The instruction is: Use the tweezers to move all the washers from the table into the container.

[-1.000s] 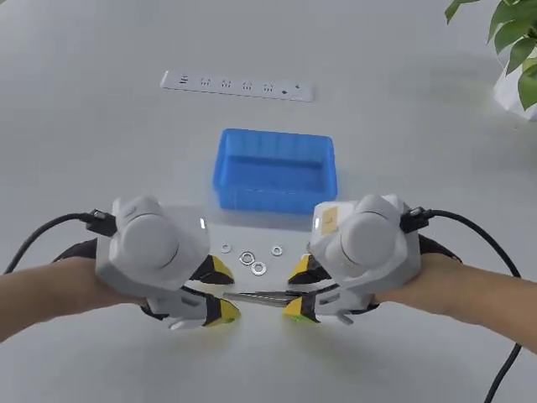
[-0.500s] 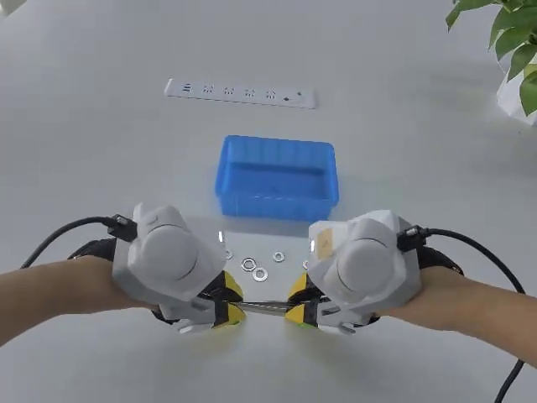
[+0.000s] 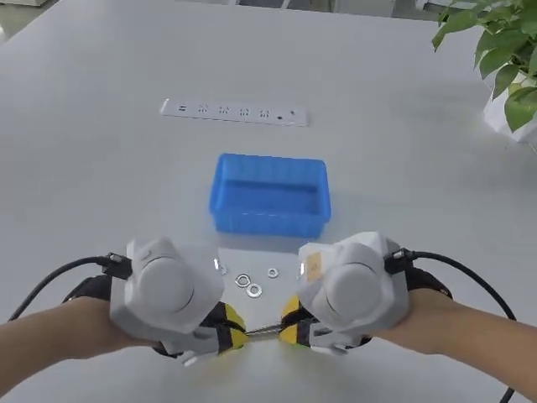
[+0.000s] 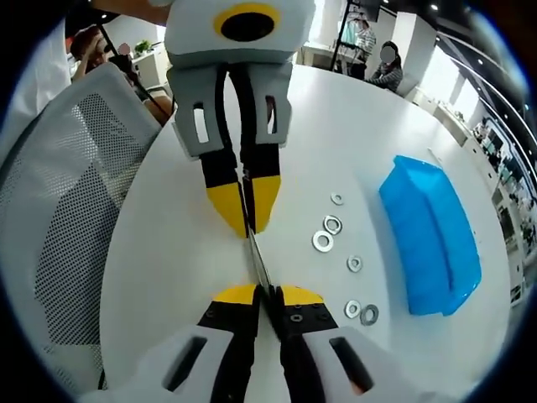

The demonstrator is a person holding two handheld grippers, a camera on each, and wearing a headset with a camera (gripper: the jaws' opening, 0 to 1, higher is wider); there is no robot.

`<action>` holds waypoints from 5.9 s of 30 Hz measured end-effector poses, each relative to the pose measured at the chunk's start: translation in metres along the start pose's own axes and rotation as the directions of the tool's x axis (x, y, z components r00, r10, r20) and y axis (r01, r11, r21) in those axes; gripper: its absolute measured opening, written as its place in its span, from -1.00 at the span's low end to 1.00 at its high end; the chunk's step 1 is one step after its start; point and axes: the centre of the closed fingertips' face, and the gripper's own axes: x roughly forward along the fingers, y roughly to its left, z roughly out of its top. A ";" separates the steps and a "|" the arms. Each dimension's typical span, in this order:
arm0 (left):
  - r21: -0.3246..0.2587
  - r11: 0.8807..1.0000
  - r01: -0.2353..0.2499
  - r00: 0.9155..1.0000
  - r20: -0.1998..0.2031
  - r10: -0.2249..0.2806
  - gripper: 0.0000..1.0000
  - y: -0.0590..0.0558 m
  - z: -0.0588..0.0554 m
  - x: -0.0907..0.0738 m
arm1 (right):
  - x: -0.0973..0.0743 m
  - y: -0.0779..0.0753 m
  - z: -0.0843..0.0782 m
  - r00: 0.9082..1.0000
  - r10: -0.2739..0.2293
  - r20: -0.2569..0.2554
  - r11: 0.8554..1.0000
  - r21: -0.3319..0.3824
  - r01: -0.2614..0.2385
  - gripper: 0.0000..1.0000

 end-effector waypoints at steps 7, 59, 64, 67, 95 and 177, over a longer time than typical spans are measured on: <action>0.081 0.995 0.051 0.998 -0.032 -0.049 -0.90 -0.012 0.002 -0.015 | -0.004 0.015 0.010 0.999 0.007 0.051 1.000 -0.031 -0.006 -0.84; 0.234 0.968 0.089 0.983 0.136 -0.123 -0.89 -0.030 0.098 -0.018 | -0.038 0.013 0.011 0.919 -0.132 0.371 0.991 0.071 0.113 -0.85; 0.215 0.972 0.099 0.982 0.136 -0.130 -0.90 -0.032 0.098 -0.019 | -0.038 0.015 0.012 0.924 -0.129 0.361 0.992 0.063 0.114 -0.85; 0.212 0.973 0.092 0.982 0.140 -0.123 -0.90 -0.030 0.097 -0.020 | -0.037 0.013 0.013 0.925 -0.138 0.355 0.990 0.065 0.123 -0.85; 0.157 0.987 0.020 0.960 0.274 -0.063 -0.89 -0.018 0.092 -0.065 | -0.042 0.001 0.049 0.919 -0.157 0.362 0.988 0.061 0.145 -0.62; 0.117 0.991 0.057 0.972 0.221 -0.082 -0.88 0.044 0.072 -0.050 | -0.003 -0.050 0.055 0.918 -0.115 0.378 0.986 0.152 0.061 -0.51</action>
